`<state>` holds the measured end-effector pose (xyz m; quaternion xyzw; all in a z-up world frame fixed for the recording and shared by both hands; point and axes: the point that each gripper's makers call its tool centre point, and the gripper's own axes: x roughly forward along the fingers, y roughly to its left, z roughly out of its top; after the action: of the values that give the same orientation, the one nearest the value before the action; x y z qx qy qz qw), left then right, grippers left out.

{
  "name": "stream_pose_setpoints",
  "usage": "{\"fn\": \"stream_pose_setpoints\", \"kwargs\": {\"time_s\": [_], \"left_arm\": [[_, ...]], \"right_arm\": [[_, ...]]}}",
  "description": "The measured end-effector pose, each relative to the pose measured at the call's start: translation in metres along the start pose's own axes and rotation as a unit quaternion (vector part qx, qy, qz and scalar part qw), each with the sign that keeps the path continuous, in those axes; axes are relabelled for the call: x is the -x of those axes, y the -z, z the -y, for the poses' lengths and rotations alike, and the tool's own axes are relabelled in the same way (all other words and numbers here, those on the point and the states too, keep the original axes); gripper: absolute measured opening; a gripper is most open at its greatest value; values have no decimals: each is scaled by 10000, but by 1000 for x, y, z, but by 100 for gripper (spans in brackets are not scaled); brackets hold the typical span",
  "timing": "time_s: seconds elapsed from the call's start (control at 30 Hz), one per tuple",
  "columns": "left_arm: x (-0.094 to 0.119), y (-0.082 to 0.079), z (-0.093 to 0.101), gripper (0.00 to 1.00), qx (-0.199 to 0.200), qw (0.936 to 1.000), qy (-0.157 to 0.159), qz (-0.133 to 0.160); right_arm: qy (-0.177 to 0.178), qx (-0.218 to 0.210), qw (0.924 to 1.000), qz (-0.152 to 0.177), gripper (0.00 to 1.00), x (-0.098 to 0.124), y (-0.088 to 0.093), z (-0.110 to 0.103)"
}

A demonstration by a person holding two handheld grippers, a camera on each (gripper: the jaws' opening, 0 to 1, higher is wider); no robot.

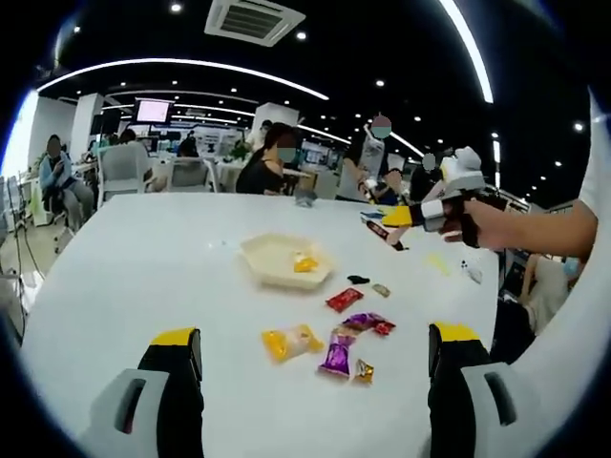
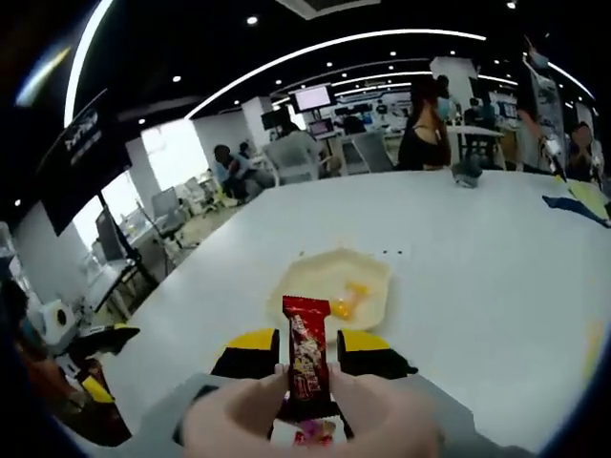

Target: Place the target food into the container with the food tongs after gripping and lifting it, then release it inside without dropping or visibly crushing the food.

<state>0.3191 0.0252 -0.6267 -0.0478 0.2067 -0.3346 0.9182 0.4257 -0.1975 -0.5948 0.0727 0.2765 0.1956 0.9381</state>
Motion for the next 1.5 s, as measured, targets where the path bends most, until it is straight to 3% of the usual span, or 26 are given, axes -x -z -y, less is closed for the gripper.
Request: {"fn": "stream_pose_setpoints", "kwargs": {"time_s": [0.2, 0.37, 0.5, 0.67, 0.9, 1.17, 1.4, 1.5], "left_arm": [[4, 10, 2, 99, -171, 9997, -36, -190], [5, 6, 1, 99, -350, 9991, -56, -232], [5, 2, 1, 99, -271, 9995, -49, -146], [7, 16, 3, 99, -201, 9993, 66, -309], [7, 15, -3, 99, -156, 9994, -44, -291], [6, 23, -1, 99, -241, 9986, 81, -458], [14, 21, -10, 99, -108, 9991, -129, -382], [17, 27, -13, 99, -91, 9987, -160, -467]], "right_arm": [[-78, 203, 9998, -43, 23, -11, -7, -7], [-151, 316, 9994, -22, 23, -19, -18, -14], [-199, 305, 9993, -20, 23, -27, -26, -14], [-186, 310, 9993, -42, 23, -40, -28, -11], [-206, 461, 9987, -82, 23, -57, -38, -13], [-105, 515, 9986, -53, 23, -73, -49, -10], [-106, 508, 9987, -12, 24, -94, -66, -12], [-65, 512, 9987, 11, 24, -102, -70, -11]]}}
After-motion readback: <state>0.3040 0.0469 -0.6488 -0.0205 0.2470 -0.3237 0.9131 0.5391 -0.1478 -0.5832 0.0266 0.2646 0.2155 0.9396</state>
